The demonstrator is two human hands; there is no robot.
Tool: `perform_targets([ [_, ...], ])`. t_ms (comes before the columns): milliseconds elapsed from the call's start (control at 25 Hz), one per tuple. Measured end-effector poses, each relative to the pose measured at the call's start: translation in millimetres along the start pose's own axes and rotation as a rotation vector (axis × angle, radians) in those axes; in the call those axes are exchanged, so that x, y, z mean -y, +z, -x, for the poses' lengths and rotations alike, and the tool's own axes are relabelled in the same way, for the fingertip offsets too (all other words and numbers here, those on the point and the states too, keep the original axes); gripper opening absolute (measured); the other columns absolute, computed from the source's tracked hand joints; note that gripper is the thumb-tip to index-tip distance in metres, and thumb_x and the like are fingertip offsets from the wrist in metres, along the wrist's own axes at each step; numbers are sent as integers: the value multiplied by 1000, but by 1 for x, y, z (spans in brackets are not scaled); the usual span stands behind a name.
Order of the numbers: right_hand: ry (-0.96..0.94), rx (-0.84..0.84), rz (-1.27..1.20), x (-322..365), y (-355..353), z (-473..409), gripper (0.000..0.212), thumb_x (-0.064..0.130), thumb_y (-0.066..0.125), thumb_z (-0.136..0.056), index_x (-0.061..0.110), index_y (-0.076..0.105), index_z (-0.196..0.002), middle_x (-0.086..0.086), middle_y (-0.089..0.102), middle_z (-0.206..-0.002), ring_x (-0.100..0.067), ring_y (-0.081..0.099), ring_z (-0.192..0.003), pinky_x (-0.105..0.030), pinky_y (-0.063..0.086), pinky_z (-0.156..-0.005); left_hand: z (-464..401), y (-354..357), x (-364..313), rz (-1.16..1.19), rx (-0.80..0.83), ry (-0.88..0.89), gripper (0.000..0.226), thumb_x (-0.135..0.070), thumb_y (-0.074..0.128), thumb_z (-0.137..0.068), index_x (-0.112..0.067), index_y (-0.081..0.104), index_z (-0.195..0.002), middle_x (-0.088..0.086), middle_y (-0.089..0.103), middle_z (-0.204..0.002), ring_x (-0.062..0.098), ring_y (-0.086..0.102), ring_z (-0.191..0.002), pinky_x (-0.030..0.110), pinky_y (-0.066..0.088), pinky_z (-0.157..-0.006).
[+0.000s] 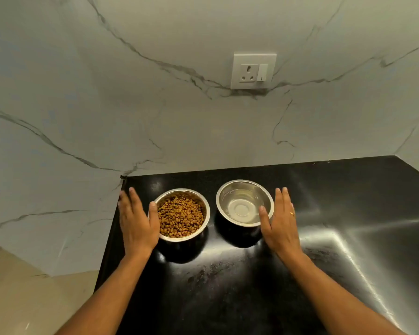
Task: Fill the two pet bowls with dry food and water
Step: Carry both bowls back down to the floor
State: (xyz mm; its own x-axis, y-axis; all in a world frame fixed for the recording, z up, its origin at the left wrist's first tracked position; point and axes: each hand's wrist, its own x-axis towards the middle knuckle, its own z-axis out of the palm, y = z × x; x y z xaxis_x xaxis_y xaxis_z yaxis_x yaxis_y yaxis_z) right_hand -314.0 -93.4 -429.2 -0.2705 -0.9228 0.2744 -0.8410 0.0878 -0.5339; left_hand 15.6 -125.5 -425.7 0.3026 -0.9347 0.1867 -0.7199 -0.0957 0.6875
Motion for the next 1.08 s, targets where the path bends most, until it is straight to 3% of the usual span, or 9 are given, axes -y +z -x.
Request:
perform_targets([
  [120,303,71,-340,-4,13,6,82,47,52,-97,15,8,-158,-8,11,-166,-22,14,-152,-36,17,-121,21,10,-1,205,88,-288,70,-41,36,-108,-16,1,-163,16,-1,-171,35,11,-156,54,23,-121],
  [200,509,83,-487,-4,22,3,85,53,57,-91,20,14,-157,-9,30,-160,-28,34,-145,-47,32,-116,31,16,-5,272,103,-402,66,-41,36,-108,-15,9,-162,18,17,-168,36,22,-153,52,27,-120],
  [240,612,89,-565,-2,26,1,79,52,58,-90,21,24,-154,-10,41,-154,-30,44,-137,-51,40,-111,34,20,-7,322,113,-449,62,-41,37,-108,-16,17,-161,19,29,-164,37,33,-148,53,36,-116],
  [320,779,113,-799,4,32,-5,51,38,61,-93,21,45,-139,-10,59,-134,-31,60,-118,-51,53,-96,32,24,-14,513,145,-611,49,-40,40,-107,-23,36,-152,17,49,-147,36,54,-129,53,56,-93],
  [440,947,166,-1116,13,33,-14,35,13,58,-97,18,51,-130,-11,63,-119,-37,65,-106,-45,62,-73,28,25,-25,796,184,-870,35,-31,45,-106,-24,46,-141,14,56,-134,39,62,-116,55,63,-73],
  [600,1004,168,-1188,18,33,-19,49,-9,50,-92,19,51,-133,-11,61,-123,-42,66,-104,-39,62,-61,34,23,-35,942,230,-978,43,-5,46,-104,-22,44,-143,17,61,-118,44,69,-100,53,62,-67],
  [720,1014,143,-1207,21,29,-20,52,-19,45,-87,13,52,-127,-15,61,-121,-42,66,-103,-38,62,-56,37,23,-39,966,232,-990,48,1,45,-103,-22,42,-146,23,61,-124,44,71,-93,46,64,-60],
  [840,1014,159,-1241,20,23,-22,52,-21,46,-87,11,52,-126,-16,61,-121,-40,66,-103,-41,63,-57,37,22,-38,973,216,-985,50,2,45,-103,-21,41,-147,26,61,-127,44,72,-94,41,64,-54],
  [1080,1015,183,-1225,16,20,-16,51,-20,48,-87,16,53,-123,-16,62,-121,-40,68,-100,-44,63,-61,46,20,-37,981,167,-995,55,3,48,-102,-22,40,-150,26,61,-127,43,73,-94,40,64,-55],
])
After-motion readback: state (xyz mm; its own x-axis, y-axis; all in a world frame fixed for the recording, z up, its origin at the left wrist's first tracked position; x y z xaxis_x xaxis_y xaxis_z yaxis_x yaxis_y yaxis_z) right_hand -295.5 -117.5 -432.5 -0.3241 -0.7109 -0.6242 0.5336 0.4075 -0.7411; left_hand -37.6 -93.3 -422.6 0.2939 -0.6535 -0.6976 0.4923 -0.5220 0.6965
